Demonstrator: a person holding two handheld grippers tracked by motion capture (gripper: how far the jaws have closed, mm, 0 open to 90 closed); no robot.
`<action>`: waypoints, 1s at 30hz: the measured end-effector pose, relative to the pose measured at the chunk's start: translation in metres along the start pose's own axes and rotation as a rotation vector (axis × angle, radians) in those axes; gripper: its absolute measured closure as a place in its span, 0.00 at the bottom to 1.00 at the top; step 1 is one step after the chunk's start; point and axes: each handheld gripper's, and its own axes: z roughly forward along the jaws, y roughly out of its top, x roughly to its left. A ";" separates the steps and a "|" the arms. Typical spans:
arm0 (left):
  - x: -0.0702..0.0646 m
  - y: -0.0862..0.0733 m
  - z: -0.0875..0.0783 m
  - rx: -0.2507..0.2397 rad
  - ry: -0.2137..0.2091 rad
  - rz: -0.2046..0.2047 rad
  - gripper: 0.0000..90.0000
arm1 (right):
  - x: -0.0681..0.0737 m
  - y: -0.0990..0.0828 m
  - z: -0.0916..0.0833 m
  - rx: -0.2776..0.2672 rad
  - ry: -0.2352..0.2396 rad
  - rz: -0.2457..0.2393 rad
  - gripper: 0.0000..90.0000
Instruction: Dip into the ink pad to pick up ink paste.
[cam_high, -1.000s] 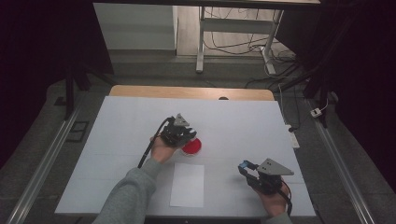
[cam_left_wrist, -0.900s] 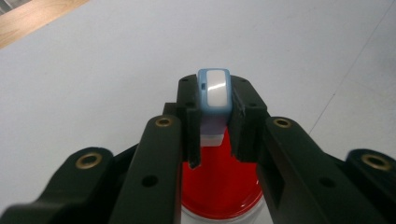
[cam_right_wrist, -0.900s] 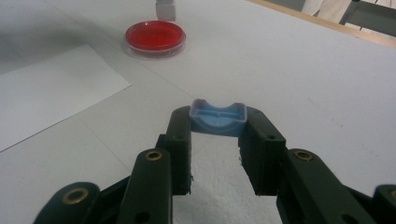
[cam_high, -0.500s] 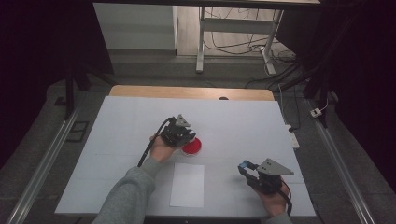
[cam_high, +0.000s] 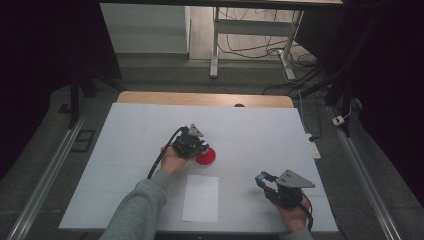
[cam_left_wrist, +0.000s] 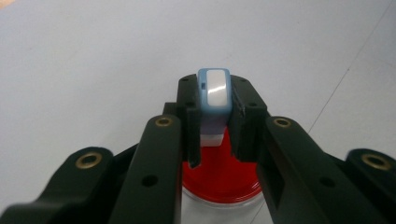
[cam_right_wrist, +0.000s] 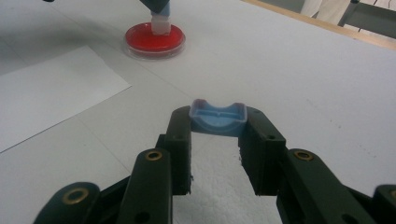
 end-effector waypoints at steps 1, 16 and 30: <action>0.001 -0.001 0.000 0.000 -0.003 -0.007 0.85 | 0.000 0.000 0.000 0.000 0.000 0.002 0.72; -0.004 -0.001 0.003 0.028 0.023 0.009 0.85 | 0.001 0.001 0.000 -0.004 0.002 -0.001 0.72; -0.007 0.000 0.003 0.032 0.037 0.025 0.85 | 0.001 0.001 0.000 -0.006 0.001 -0.001 0.72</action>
